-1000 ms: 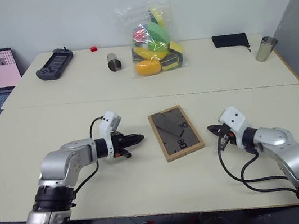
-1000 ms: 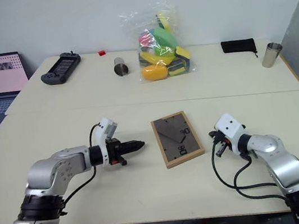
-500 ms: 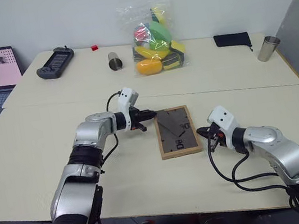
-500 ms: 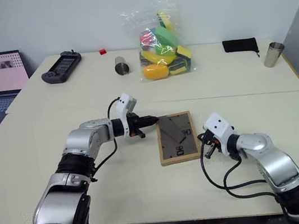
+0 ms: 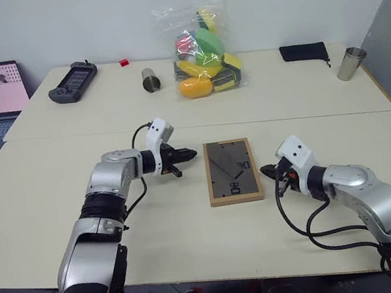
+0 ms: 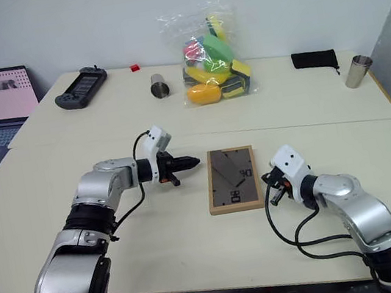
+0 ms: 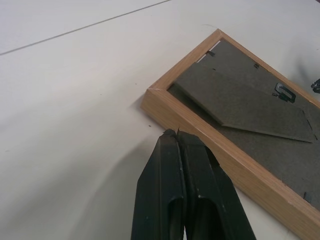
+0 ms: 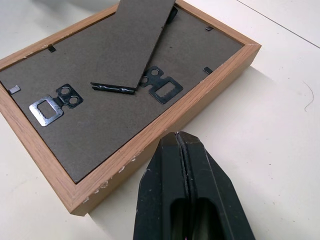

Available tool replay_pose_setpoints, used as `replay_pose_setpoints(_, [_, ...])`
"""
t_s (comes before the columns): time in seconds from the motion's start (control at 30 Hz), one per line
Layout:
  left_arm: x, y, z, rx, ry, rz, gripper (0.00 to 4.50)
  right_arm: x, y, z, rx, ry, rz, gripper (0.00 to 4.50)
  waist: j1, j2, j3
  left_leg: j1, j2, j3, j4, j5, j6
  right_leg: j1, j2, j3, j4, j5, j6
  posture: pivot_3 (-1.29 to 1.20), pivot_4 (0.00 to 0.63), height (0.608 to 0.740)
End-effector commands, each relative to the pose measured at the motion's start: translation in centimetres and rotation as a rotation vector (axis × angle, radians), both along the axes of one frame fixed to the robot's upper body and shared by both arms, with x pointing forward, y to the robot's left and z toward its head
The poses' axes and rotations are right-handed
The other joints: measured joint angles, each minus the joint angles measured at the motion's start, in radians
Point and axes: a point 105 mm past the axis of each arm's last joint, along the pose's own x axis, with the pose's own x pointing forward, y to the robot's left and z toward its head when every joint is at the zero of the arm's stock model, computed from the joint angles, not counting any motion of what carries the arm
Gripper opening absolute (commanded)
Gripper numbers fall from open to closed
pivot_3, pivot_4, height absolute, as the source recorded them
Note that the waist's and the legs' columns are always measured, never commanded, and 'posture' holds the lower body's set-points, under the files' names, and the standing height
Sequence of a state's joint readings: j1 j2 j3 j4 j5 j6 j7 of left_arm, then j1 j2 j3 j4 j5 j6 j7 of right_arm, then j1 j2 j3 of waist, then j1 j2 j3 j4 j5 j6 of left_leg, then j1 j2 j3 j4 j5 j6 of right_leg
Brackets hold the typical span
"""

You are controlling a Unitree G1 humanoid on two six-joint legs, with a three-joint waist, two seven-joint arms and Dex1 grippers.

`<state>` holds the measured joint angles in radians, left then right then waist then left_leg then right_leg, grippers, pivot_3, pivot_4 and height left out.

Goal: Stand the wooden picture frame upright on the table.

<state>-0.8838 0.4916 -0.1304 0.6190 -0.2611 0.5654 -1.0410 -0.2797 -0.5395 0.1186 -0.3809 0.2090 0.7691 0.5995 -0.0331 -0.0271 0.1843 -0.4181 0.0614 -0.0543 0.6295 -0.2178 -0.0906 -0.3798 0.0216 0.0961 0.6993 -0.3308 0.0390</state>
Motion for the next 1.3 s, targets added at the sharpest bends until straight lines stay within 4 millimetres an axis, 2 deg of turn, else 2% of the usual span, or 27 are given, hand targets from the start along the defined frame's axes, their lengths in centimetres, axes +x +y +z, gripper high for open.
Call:
replay_pose_setpoints(0.03, [-1.1, 0.5, 1.6, -0.055, 0.019, -0.027, 0.00, 0.3, -1.3, 1.0, -0.030, -0.074, -0.027, 0.01, 0.000, 0.000, 0.000, 0.000, 0.000, 0.000, 0.000, 0.000, 0.000, 0.000, 0.000, 0.000, 0.000, 0.000, 0.000, 0.00, 0.150, 0.740])
replay_pose_setpoints(0.27, [-7.0, 0.3, 2.3, -0.171, 0.345, -0.128, 0.00, 0.3, -3.4, 1.1, -0.070, -0.085, -0.061, 0.01, -0.004, 0.000, 0.000, 0.000, 0.001, 0.000, 0.000, 0.000, 0.000, 0.000, 0.000, 0.000, 0.000, 0.000, 0.000, 0.00, 0.150, 0.740])
replay_pose_setpoints(0.37, [-8.2, 0.0, 1.7, -0.193, 0.472, -0.089, 0.00, 0.3, -3.9, 1.4, -0.078, -0.093, -0.071, 0.01, -0.003, 0.000, 0.000, 0.001, 0.000, -0.001, 0.000, 0.000, 0.000, 0.000, 0.000, 0.000, 0.001, 0.000, 0.000, 0.00, 0.150, 0.740])
replay_pose_setpoints(0.47, [-8.4, -0.1, 1.1, -0.240, 0.603, -0.003, 0.00, 0.5, -4.3, 1.7, -0.077, -0.103, -0.084, 0.01, -0.003, 0.000, 0.000, 0.001, 0.000, -0.001, 0.001, 0.000, 0.000, 0.001, 0.000, 0.000, 0.003, 0.000, 0.001, 0.00, 0.150, 0.740])
replay_pose_setpoints(0.57, [-7.3, 0.0, 0.6, -0.272, 0.659, 0.095, 0.50, 0.5, -4.1, 1.7, -0.070, -0.107, -0.084, 0.00, -0.003, 0.000, 0.000, 0.001, 0.000, -0.001, 0.002, 0.000, 0.000, 0.001, 0.000, 0.000, 0.003, 0.000, 0.000, 0.00, 0.150, 0.740])
replay_pose_setpoints(0.73, [-6.4, 0.3, 1.1, -0.283, 0.651, 0.141, 1.53, 0.3, -3.7, 1.6, -0.059, -0.107, -0.075, 0.00, -0.006, 0.000, 0.000, 0.002, 0.000, -0.001, 0.002, 0.000, 0.000, 0.000, 0.000, 0.000, 0.005, 0.000, 0.000, 0.00, 0.150, 0.740])
replay_pose_setpoints(1.13, [-6.3, 0.4, 1.9, -0.282, 0.638, 0.138, 3.92, 0.2, -3.8, 1.6, -0.076, -0.122, -0.074, 0.00, -0.003, 0.000, 0.000, 0.002, 0.000, -0.001, 0.002, 0.000, 0.000, 0.000, 0.000, 0.000, 0.005, 0.000, 0.000, 0.00, 0.150, 0.740])
replay_pose_setpoints(1.3, [-6.2, -0.5, 1.0, -0.290, 0.673, 0.144, 3.92, 0.5, -3.4, 1.9, -0.103, -0.143, -0.056, 0.00, -0.002, 0.000, 0.000, 0.002, 0.000, -0.001, 0.002, 0.000, 0.000, 0.000, 0.000, 0.000, 0.005, 0.000, 0.000, 0.00, 0.150, 0.740])
